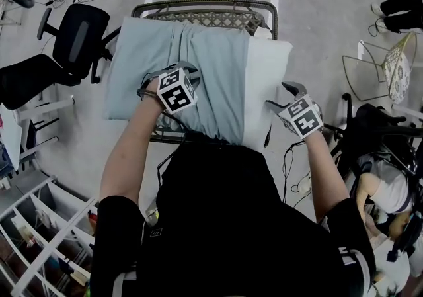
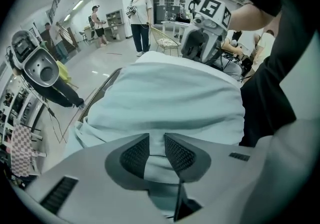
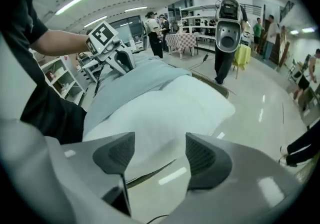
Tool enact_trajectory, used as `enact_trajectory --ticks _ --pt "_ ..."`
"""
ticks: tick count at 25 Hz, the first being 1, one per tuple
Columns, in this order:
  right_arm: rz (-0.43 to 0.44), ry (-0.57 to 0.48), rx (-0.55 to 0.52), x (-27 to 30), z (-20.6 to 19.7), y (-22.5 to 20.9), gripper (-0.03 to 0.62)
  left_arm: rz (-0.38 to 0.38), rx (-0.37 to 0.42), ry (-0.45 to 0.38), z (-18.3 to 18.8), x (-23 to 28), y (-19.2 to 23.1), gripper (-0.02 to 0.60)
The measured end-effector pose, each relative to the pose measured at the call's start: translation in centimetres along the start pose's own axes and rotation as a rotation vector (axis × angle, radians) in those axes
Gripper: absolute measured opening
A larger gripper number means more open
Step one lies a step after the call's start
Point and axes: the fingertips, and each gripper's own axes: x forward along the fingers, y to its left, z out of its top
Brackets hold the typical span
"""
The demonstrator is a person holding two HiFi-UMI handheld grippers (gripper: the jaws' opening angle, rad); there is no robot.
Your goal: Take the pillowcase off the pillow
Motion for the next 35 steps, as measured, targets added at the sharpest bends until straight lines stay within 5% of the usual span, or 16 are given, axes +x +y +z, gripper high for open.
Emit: enact_trajectory --ticks 9,17,21,25,29,35 --pt "0.232 0.165 0.227 0.1 -7.7 11.2 0.399 -0.07 0.005 -0.075 -0.1 0.1 0.2 0.098" --pt "-0.143 0.296 0.157 4.0 -9.8 12.3 0.44 -0.133 0.165 -0.215 -0.2 -2.5 -2.7 0.099" --pt "-0.2 0.323 0.155 4.7 -9.5 12.0 0.369 -0.239 0.281 -0.303 1.3 -4.3 -8.8 0.112" --pt "-0.23 0.279 0.14 4.5 -8.0 10.8 0.298 -0.318 0.359 -0.291 2.0 -3.2 -15.6 0.141" --pt "-0.272 0.171 0.132 3.1 -6.3 8.5 0.274 -0.25 0.373 -0.241 3.3 -0.5 -18.8 0.19" --pt "-0.202 0.05 0.06 2.3 -3.1 5.2 0.261 0.024 0.237 -0.219 6.6 2.9 -16.5 0.206"
